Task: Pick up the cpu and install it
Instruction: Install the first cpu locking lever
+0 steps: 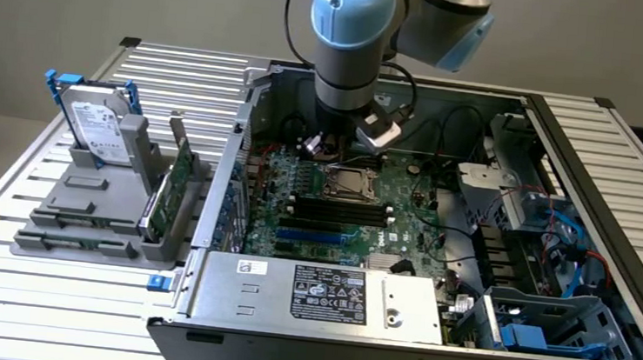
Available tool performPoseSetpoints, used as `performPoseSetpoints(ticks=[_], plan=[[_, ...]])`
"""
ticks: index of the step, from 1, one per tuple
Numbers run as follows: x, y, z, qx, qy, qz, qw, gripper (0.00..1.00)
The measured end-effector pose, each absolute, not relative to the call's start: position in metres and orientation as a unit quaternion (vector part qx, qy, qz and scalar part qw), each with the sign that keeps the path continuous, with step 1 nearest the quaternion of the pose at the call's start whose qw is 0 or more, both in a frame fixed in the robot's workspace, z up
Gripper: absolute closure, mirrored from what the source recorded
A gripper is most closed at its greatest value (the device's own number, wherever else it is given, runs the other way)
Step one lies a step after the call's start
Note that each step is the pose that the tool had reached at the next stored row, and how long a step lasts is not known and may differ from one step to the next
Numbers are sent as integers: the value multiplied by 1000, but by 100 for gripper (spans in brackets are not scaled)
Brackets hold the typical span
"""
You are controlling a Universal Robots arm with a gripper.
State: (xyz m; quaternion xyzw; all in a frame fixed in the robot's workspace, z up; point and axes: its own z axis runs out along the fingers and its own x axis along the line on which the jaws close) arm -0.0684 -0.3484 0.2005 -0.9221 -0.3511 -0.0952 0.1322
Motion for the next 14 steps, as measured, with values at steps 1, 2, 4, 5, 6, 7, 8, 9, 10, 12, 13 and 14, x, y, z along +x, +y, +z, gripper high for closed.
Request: performPoseSetpoints(ticks=[1,2,4,5,6,7,8,9,10,12,13,14], plan=[[-68,-348,200,-922,-351,-95,132,89],[-68,-347,200,-922,-351,-95,132,89],[-68,-346,200,-922,-351,-95,132,89],[-68,-346,200,-922,-351,-95,132,89],[-68,-346,200,-922,-351,-95,132,89],[-68,-345,200,-922,-351,-95,132,89],[-67,-345,200,-922,-351,-94,132,89],[-67,-345,200,-922,-351,-94,132,89],[-67,-345,200,-922,-351,-94,131,89],[-66,-345,200,-922,-351,-94,131,89],[-66,-344,200,-922,-351,-93,130,89],[-66,-344,200,-923,-351,-92,130,89]])
